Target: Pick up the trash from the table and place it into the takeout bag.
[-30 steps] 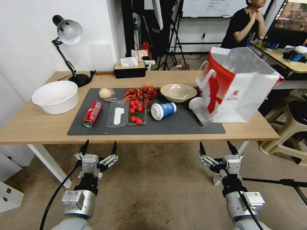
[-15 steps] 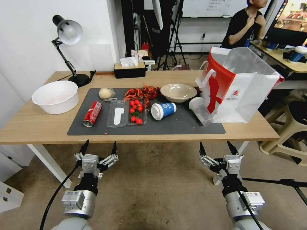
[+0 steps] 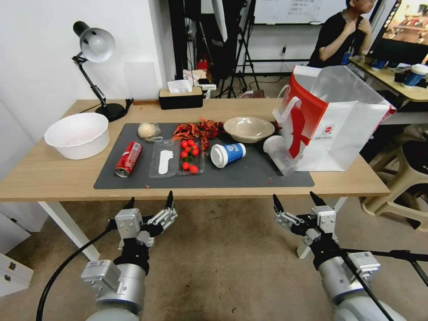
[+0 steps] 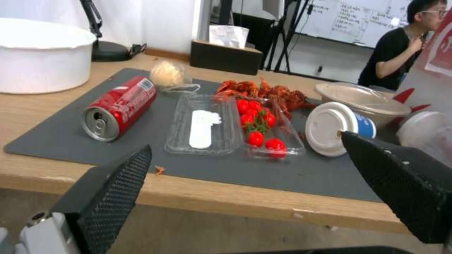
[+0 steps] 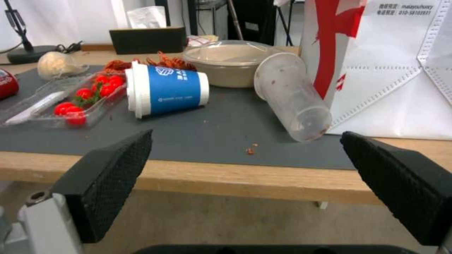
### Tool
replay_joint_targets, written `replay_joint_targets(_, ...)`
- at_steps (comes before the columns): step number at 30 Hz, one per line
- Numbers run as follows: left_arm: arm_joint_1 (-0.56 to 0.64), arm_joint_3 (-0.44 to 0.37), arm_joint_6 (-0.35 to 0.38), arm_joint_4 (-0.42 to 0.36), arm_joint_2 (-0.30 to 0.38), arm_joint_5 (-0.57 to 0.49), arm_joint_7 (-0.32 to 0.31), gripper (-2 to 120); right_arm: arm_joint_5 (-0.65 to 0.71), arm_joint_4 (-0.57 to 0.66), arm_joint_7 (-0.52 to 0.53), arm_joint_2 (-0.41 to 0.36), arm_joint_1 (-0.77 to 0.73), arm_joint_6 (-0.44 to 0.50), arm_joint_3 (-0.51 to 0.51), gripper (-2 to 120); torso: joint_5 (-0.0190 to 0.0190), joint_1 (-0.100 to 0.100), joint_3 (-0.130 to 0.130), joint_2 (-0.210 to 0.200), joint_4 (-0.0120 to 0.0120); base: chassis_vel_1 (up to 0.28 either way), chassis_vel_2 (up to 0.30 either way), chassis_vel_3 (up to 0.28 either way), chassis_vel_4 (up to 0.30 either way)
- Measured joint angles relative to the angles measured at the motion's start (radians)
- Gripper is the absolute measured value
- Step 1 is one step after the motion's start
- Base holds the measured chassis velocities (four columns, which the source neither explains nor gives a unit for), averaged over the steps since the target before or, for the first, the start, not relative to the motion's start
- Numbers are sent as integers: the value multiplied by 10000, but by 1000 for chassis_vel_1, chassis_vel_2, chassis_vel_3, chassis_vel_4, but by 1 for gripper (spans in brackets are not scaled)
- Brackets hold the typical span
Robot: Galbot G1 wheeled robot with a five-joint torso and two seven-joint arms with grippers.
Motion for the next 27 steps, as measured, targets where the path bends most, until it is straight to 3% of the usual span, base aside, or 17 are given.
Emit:
replay_joint_targets(19, -6, 93, -92, 247, -3, 132, 35, 100, -89, -224, -56, 43, -39, 267, 37, 100, -1, 0, 0, 0, 0, 0, 0, 0, 0)
replay_joint_targets(27, -81, -300, -154, 404, -31, 119, 302, 100, -158, -392, -558, -285, 598, 394, -5, 100, -1, 0, 0, 0, 1, 0, 0, 0, 0)
